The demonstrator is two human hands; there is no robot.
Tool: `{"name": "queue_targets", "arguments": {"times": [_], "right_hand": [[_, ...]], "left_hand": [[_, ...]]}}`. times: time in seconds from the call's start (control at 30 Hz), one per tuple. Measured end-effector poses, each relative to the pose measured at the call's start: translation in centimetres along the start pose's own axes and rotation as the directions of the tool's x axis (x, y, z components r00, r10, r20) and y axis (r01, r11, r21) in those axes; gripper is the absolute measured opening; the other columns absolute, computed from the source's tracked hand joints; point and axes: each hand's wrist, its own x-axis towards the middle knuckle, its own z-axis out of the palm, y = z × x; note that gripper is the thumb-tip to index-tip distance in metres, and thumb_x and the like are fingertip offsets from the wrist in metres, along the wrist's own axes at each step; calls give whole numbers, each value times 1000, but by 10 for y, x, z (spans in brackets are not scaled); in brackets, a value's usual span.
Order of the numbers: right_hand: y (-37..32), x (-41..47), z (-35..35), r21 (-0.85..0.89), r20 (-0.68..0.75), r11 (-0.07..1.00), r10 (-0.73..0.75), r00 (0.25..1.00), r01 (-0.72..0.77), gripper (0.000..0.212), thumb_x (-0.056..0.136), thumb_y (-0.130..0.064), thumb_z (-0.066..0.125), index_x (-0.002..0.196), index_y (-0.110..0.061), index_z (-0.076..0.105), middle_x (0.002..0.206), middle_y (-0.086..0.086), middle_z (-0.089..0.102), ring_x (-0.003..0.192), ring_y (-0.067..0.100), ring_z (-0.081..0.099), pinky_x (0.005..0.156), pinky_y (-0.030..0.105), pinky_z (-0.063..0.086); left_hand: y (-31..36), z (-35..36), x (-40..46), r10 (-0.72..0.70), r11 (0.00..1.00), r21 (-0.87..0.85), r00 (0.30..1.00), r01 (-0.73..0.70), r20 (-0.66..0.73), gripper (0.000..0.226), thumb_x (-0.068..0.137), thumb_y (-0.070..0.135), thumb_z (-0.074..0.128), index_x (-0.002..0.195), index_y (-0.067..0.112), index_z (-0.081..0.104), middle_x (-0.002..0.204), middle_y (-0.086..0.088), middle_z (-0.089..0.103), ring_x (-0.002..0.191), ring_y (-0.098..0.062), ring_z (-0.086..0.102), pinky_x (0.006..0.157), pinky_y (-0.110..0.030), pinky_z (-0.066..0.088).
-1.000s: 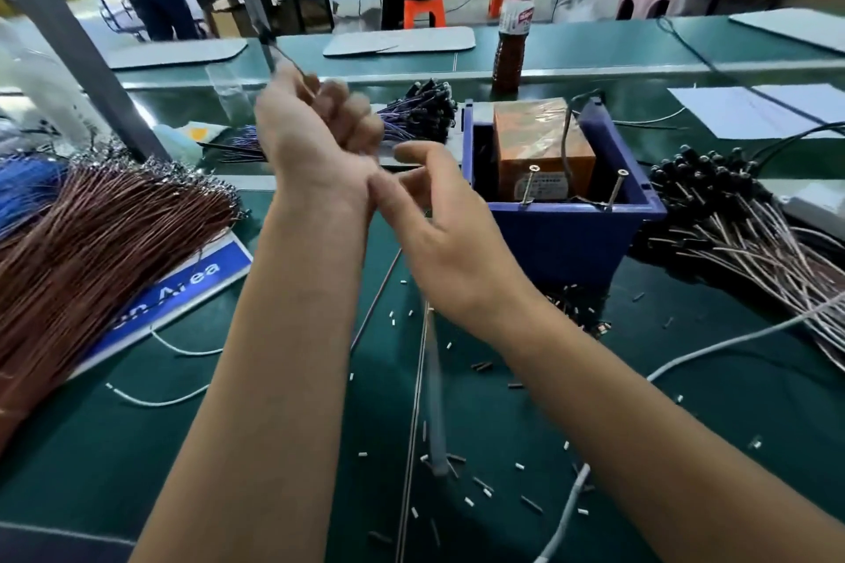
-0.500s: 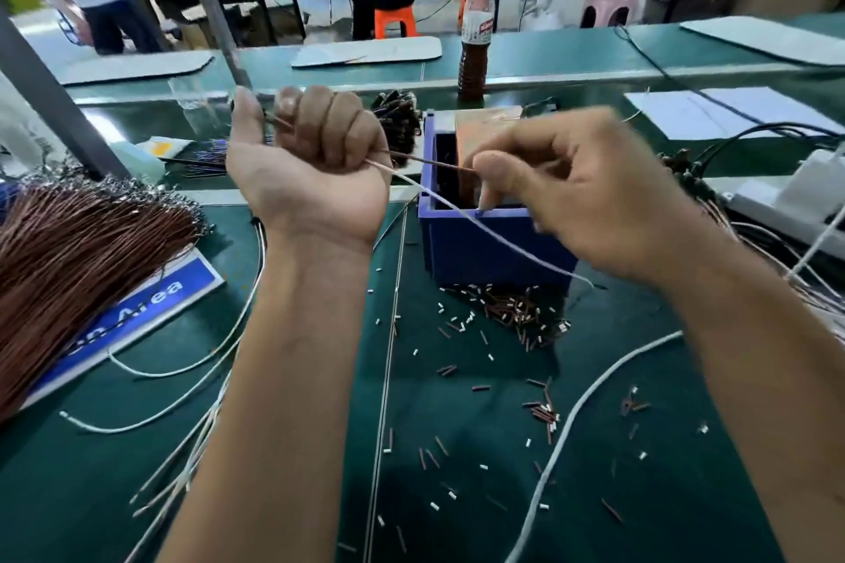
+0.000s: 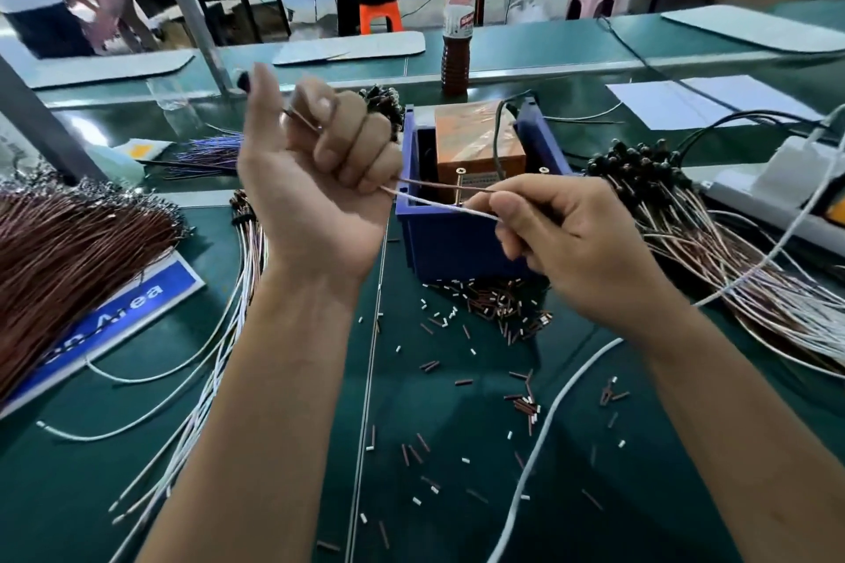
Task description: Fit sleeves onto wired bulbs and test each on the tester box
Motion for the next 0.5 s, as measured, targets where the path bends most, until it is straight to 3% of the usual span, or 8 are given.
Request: {"name": "queue_targets", "arguments": {"times": [0.1, 0.2, 0.33, 0.5], "right_hand": [[4, 0, -13, -28, -94, 999, -49, 994, 47, 17, 103, -22, 66, 99, -13, 79, 70, -5, 72, 58, 1, 59, 61, 9, 42], [8, -2, -19, -86, -83, 994, -74, 994, 67, 16, 102, -22, 66, 98, -15, 80, 75, -3, 73, 70, 12, 66, 66, 26, 52], [18, -11, -10, -277, -55, 949, -170, 984, 148, 21, 105, -15, 60, 93, -9, 76, 77, -1, 71, 72, 14, 66, 68, 37, 53], [36, -20, 0, -433, -99, 880, -265, 959, 198, 12, 101, -12, 68, 96, -8, 79, 88, -2, 75, 80, 13, 70, 76, 35, 55]], "left_hand": [[-14, 3, -15, -14, 946, 323, 1000, 9, 12, 39, 108, 33, 35, 74, 14, 32, 54, 4, 20, 49, -11, 14, 46, -27, 14], [-34, -8, -24, -55, 830, 558, 995, 1, 80, 29, 98, 12, 51, 71, 16, 40, 54, 6, 31, 48, -11, 22, 47, -25, 20], [-68, -22, -36, -44, 481, 860, 975, -170, 218, 14, 90, 5, 71, 84, 11, 59, 68, 9, 54, 51, 0, 40, 51, -13, 29], [-87, -38, -39, 42, 83, 914, 918, -397, 395, 11, 88, 1, 74, 90, 6, 65, 85, 1, 63, 68, 0, 50, 63, -19, 38]]}}
